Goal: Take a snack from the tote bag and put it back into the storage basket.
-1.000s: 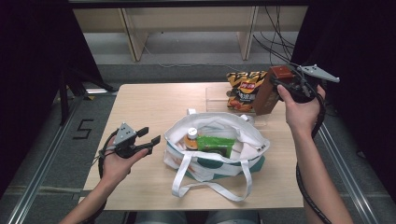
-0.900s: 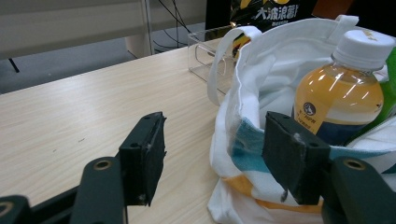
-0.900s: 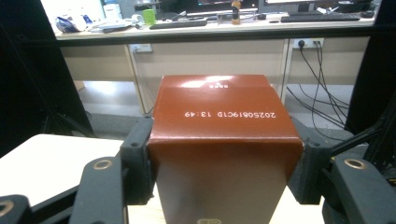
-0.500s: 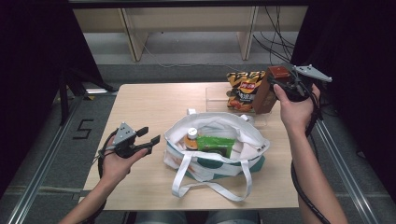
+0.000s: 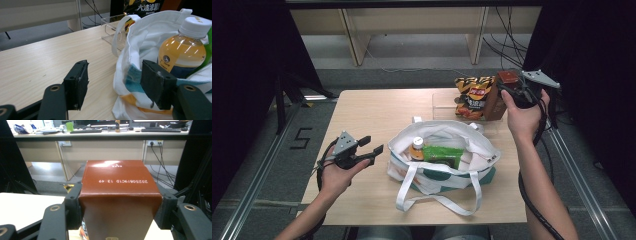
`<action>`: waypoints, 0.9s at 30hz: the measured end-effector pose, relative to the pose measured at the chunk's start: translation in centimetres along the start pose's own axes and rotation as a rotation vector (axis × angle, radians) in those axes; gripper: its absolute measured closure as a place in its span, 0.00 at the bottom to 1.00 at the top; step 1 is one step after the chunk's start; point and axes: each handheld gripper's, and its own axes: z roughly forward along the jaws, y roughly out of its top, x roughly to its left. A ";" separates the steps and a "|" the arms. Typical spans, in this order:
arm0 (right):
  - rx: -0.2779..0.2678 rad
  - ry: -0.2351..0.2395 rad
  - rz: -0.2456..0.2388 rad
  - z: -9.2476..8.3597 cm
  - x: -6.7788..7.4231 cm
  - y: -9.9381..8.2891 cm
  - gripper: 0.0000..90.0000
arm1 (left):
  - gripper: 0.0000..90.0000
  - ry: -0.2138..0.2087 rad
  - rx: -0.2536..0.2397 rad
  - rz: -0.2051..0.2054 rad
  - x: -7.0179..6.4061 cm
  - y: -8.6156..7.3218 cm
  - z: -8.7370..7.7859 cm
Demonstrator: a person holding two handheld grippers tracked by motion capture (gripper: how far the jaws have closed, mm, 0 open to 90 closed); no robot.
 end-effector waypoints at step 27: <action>0.024 -0.041 0.009 1.9 0.1 -0.8 0.44 | 0.43 0.002 0.003 0.003 0.1 0.0 -0.1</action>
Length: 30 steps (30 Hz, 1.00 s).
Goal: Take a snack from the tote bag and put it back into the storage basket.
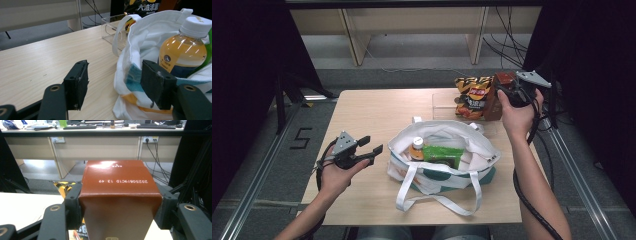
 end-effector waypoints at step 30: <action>0.001 -0.050 0.052 1.1 -0.4 -0.3 0.44 | 0.43 -0.003 0.003 0.000 -0.2 0.0 0.0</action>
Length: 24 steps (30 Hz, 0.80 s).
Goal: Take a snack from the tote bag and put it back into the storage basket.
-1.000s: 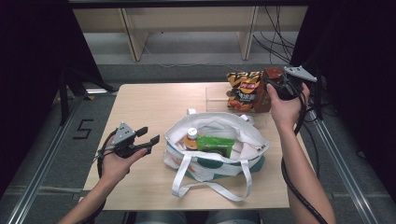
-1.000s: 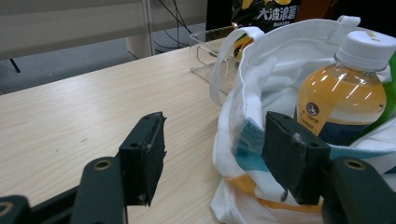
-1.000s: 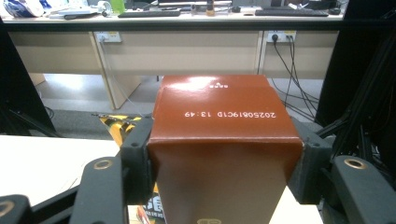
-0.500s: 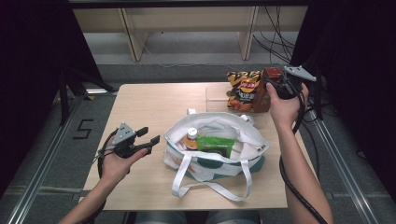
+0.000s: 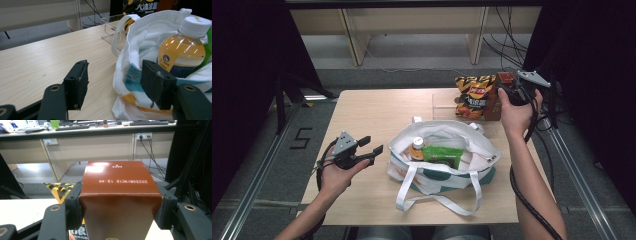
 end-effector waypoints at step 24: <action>0.077 0.005 0.030 1.6 -0.6 -1.2 0.43 | 0.43 -0.002 0.003 0.005 0.0 0.0 0.0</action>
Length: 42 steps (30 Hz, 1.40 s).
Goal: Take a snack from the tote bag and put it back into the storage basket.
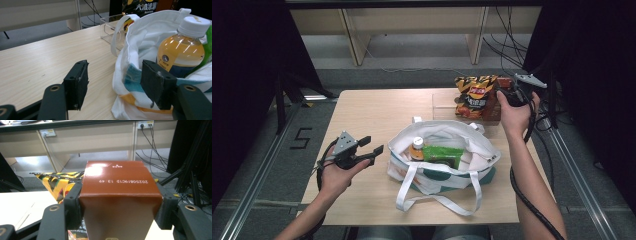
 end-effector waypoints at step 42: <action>0.099 -0.024 -0.053 2.2 -0.1 -2.4 0.41 | 0.43 -0.006 0.006 0.001 -0.1 -0.2 0.2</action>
